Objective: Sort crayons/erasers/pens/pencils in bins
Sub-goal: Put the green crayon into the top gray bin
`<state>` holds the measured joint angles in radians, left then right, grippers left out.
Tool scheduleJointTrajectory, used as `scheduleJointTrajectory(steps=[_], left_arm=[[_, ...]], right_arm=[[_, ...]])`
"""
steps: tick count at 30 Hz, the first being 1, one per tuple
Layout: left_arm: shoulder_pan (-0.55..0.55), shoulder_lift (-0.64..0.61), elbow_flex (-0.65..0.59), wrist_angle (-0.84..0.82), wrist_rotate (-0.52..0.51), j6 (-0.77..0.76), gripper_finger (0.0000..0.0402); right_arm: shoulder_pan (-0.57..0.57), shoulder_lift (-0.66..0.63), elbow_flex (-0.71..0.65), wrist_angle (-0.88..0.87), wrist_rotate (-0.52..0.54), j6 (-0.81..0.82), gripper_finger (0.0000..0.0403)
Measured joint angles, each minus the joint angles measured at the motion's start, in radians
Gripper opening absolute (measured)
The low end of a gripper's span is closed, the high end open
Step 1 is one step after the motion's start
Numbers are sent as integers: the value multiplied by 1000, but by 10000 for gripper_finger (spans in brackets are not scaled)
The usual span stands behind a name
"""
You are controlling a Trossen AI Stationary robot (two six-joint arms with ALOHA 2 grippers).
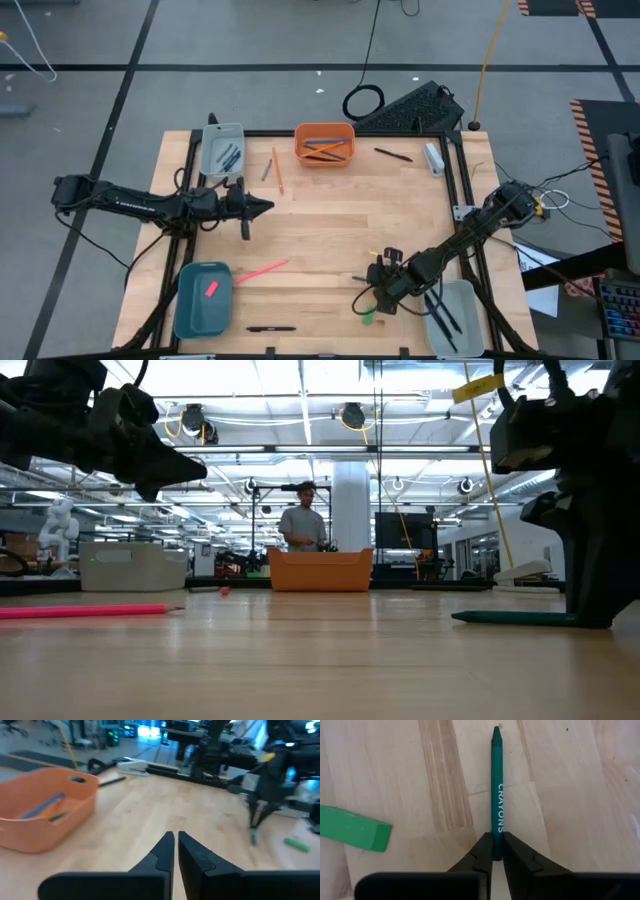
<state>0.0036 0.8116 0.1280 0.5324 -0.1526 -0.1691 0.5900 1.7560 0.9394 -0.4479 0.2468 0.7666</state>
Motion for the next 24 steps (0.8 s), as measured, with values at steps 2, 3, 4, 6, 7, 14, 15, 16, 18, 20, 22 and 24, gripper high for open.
scheduleJointTrajectory(steps=[2,3,4,6,7,14,15,16,18,20,22,24], left_arm=[[0,0,0,0,33,-36,30],[0,0,0,0,43,-59,33],[0,0,0,-1,51,-81,38],[0,0,0,0,63,-116,50],[0,0,0,0,69,-129,58],[-1,0,0,11,76,-179,124],[-4,0,0,19,76,-181,133],[-6,3,0,27,76,-181,141],[-6,12,0,49,77,-184,155],[-6,24,0,85,77,-192,166],[-5,44,0,122,77,-191,174],[-5,72,0,176,70,-187,179]], right_arm=[[-14,-7,-1,1,-10,-4,24],[-22,-12,-1,5,-12,-6,24],[-31,-17,-2,12,-12,-8,24],[-52,-36,-5,25,7,-16,25],[-66,-43,-7,29,28,-25,26],[-187,-103,-14,132,68,-176,25],[-213,-107,-20,176,70,-214,24],[-240,-112,-26,226,73,-254,24],[-292,-114,-32,341,63,-329,25],[-341,-114,-44,451,31,-410,25],[-385,-114,-58,601,10,-494,25],[-426,-115,-76,784,-26,-566,25]])
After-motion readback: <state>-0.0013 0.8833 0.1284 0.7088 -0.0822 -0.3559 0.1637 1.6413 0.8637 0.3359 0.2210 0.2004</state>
